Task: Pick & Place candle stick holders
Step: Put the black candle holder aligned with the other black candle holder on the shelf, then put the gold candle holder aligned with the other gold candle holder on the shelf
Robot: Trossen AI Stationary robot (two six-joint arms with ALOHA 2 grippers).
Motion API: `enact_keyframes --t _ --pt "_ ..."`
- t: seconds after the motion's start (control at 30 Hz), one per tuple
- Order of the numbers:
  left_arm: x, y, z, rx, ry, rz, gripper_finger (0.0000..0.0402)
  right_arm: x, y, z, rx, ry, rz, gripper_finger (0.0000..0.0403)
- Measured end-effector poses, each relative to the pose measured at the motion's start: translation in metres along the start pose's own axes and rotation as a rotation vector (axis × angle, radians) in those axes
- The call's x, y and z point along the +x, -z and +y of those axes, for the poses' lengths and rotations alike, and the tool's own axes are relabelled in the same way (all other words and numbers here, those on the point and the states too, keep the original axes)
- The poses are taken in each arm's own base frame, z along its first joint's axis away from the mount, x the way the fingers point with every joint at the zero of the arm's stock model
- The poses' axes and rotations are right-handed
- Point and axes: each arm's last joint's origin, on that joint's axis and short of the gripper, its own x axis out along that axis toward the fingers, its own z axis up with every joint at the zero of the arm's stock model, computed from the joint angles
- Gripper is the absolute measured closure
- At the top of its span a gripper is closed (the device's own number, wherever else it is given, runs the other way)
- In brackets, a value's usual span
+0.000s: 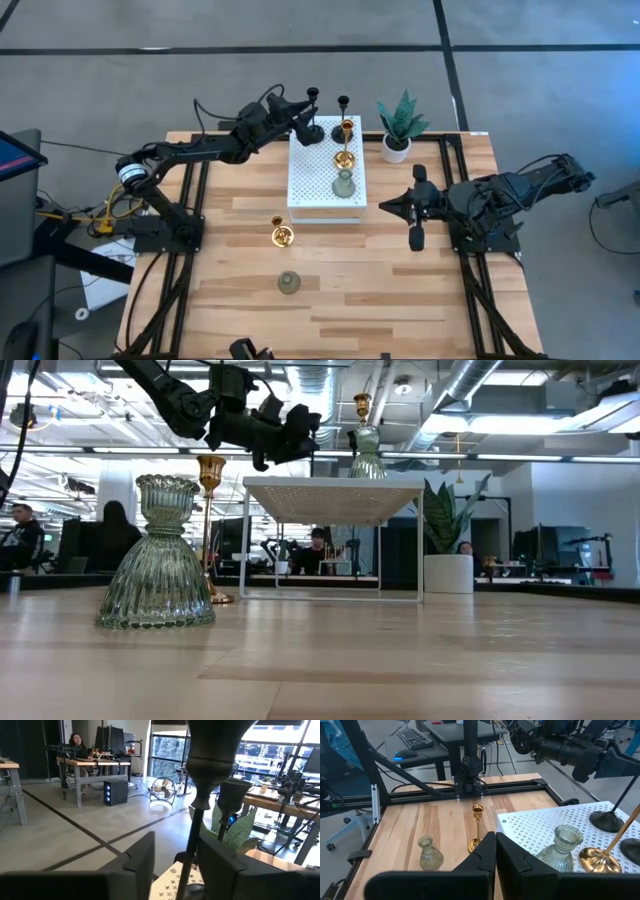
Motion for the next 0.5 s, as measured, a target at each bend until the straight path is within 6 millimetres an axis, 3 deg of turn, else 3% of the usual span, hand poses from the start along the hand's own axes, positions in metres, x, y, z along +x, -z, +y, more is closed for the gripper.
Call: enact_keyframes --t 0.27,0.5 --pt "-0.0006 -0.0008 0.0001 0.000 0.000 0.003 0.0177 0.0000 0.0000 0.0000 0.000 0.000 0.000 0.0403" --pt "-0.0053 -0.0057 -0.0022 0.000 0.011 0.029 0.0152 -0.0001 -0.0001 0.0000 0.000 0.000 0.000 0.0403"
